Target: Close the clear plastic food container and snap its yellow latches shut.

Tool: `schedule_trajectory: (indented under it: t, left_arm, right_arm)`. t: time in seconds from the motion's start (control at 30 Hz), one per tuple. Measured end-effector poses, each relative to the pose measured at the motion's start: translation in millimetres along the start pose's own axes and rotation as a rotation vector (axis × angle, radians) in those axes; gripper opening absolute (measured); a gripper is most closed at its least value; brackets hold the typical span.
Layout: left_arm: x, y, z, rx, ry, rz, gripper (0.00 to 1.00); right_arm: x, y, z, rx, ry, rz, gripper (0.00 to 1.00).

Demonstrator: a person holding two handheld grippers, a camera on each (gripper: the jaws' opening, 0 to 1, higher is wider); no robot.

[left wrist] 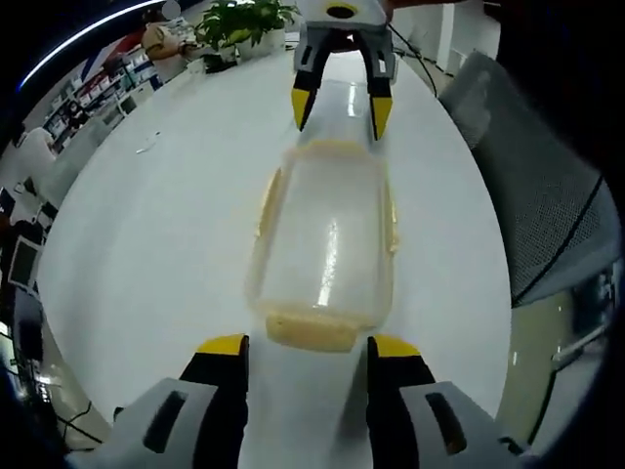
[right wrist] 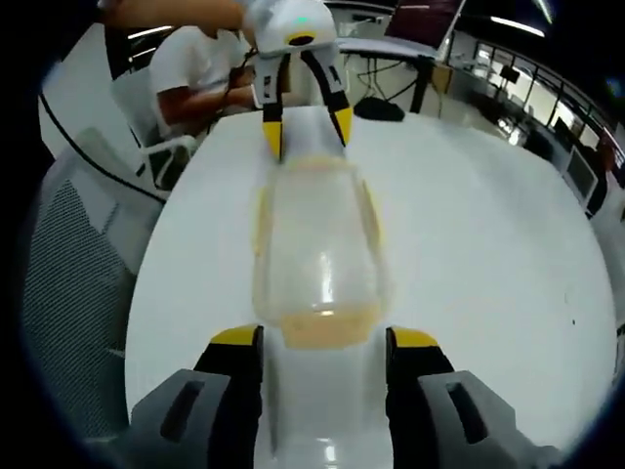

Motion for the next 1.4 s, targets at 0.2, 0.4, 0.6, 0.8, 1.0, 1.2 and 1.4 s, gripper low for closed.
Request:
schedule_trajectory:
  t: [0.2, 0.4, 0.6, 0.8, 1.0, 1.2, 1.4]
  left_arm:
    - [-1.0, 4, -0.4, -0.021, 0.018, 0.008, 0.42]
    - [-0.7, 9, -1.9, -0.044, 0.050, 0.011, 0.41]
    - [1.7, 15, -3.2, -0.065, 0.054, 0.009, 0.40]
    - [2.5, 18, -6.6, -0.095, 0.070, 0.011, 0.39]
    - [4.2, 21, -11.3, -0.126, 0.073, 0.010, 0.40]
    - [2.2, 20, -12.9, -0.127, 0.077, 0.008, 0.34]
    - [1.8, 19, -15.0, -0.123, 0.074, 0.018, 0.33]
  right_arm:
    - [0.0, 3, 1, 0.015, -0.001, 0.004, 0.45]
    - [-0.2, 7, 0, 0.023, -0.003, 0.007, 0.42]
    - [-3.3, 12, -1, 0.028, -0.017, 0.028, 0.40]
    - [-4.1, 15, 1, 0.047, -0.036, 0.042, 0.37]
    - [-6.1, 21, 3, 0.052, -0.088, 0.058, 0.38]
    - [-7.9, 20, 4, 0.053, -0.103, 0.058, 0.38]
    - [-7.5, 20, 4, 0.049, -0.102, 0.061, 0.36]
Point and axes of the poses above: the point that each gripper's makers call its tool centre point, and the gripper's own axes: y roughly forward along the fingers, z roughly to its left, x roughly out of its top, the point moved 1 cm from there along -y, roughly backward along the fingers, and after that the axes turned 1 degree about -x, right-handed, at the moved point
